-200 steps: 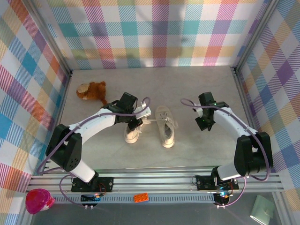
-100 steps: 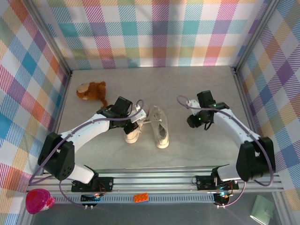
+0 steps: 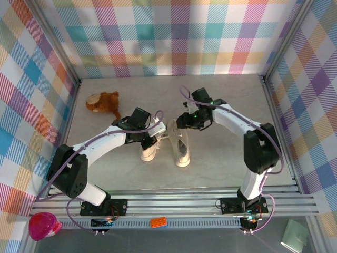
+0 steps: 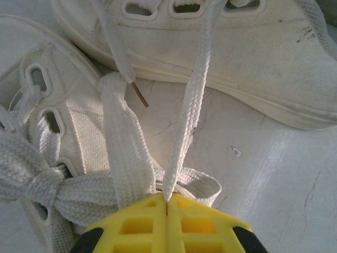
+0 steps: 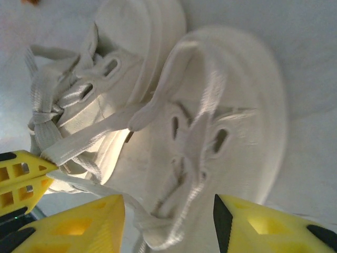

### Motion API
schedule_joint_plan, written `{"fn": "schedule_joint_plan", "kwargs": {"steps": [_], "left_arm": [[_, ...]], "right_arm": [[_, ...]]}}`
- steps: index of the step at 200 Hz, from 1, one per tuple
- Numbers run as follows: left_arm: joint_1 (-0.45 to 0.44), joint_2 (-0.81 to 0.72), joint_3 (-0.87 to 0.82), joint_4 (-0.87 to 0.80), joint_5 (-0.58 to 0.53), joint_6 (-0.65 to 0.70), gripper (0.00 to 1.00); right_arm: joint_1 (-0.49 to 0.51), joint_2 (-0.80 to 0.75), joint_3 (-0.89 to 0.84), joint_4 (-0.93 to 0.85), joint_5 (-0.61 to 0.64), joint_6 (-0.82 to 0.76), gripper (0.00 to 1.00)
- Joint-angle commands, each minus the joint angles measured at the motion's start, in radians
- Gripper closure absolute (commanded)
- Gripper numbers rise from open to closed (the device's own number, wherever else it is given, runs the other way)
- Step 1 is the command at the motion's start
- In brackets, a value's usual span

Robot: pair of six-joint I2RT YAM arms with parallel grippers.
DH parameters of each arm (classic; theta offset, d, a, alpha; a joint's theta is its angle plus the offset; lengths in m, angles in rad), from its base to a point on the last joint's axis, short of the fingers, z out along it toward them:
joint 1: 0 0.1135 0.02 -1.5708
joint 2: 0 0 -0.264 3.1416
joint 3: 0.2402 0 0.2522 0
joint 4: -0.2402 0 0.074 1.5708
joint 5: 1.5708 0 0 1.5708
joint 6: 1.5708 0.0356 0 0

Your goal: Tie the shoes

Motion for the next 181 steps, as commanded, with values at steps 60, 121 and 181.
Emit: {"fn": "schedule_joint_plan", "kwargs": {"steps": [60, 121, 181], "left_arm": [[-0.01, -0.034, 0.019, -0.022, 0.0, 0.003, 1.0], [-0.037, 0.01, 0.073, -0.009, 0.001, 0.008, 1.0], [-0.057, 0.111, 0.229, 0.033, -0.02, -0.001, 1.0]], "right_arm": [[0.053, 0.125, 0.122, -0.149, 0.054, 0.139, 0.61], [0.029, 0.012, 0.064, -0.12, 0.21, 0.138, 1.0], [-0.082, -0.189, -0.09, -0.084, 0.344, 0.064, 1.0]]}}
